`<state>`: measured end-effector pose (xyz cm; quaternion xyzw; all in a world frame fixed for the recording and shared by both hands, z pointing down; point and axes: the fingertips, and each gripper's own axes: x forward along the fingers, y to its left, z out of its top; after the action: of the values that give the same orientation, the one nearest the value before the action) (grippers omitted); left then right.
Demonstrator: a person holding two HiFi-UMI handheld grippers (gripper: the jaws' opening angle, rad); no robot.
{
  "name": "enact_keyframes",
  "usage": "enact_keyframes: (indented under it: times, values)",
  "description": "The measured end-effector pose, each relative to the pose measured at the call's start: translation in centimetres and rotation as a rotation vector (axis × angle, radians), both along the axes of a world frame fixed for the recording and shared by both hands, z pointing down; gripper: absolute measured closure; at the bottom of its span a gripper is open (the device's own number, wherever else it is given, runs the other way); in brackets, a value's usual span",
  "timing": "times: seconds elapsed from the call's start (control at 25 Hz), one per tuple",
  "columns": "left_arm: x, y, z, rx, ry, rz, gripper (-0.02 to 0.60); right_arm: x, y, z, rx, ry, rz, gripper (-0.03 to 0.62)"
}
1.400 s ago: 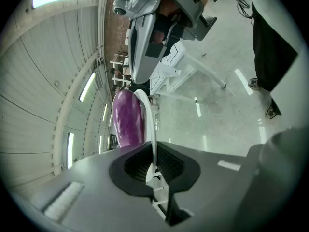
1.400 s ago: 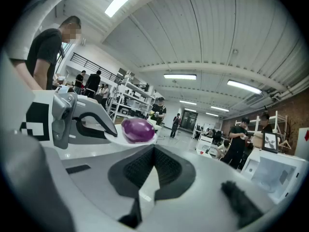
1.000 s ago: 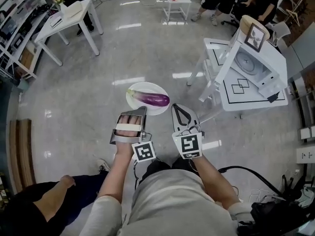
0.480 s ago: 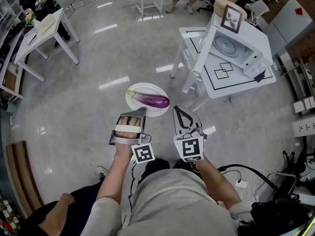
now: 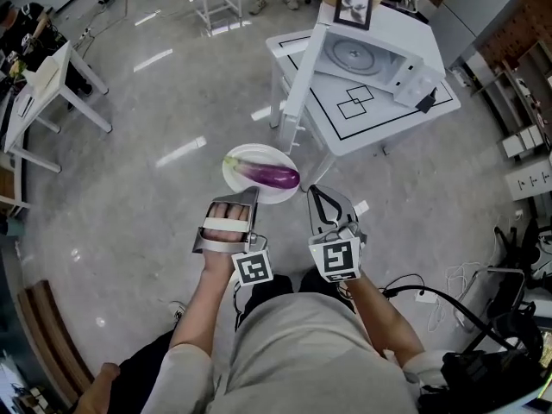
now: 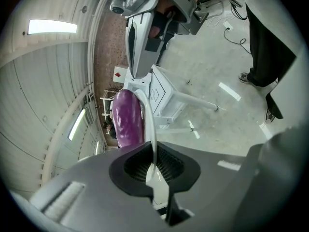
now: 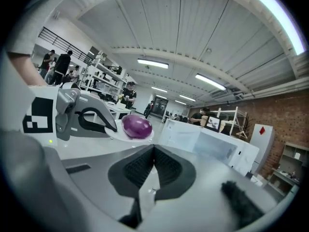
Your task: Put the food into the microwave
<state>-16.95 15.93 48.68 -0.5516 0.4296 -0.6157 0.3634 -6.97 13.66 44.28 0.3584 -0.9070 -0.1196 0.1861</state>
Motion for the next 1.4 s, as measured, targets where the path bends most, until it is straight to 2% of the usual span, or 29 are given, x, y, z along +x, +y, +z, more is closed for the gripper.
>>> enact_keyframes:
  times: [0.56, 0.88, 1.16, 1.4]
  values:
    - [12.5, -5.1, 0.2, -0.021, 0.002, 0.170, 0.555, 13.6, -3.9, 1.0, -0.036, -0.008, 0.194, 0.582]
    - [19.2, -8.3, 0.4, -0.032, 0.000, 0.228, 0.555, 20.5, -5.9, 1.2, -0.048, -0.019, 0.266, 0.582]
    - [23.7, -11.3, 0.3, -0.038, -0.017, 0.248, 0.555, 25.2, -8.3, 1.2, -0.034, 0.002, 0.275, 0.582]
    - [26.2, -14.1, 0.9, -0.063, -0.029, 0.210, 0.555, 27.2, -10.1, 1.2, -0.003, 0.030, 0.222, 0.582]
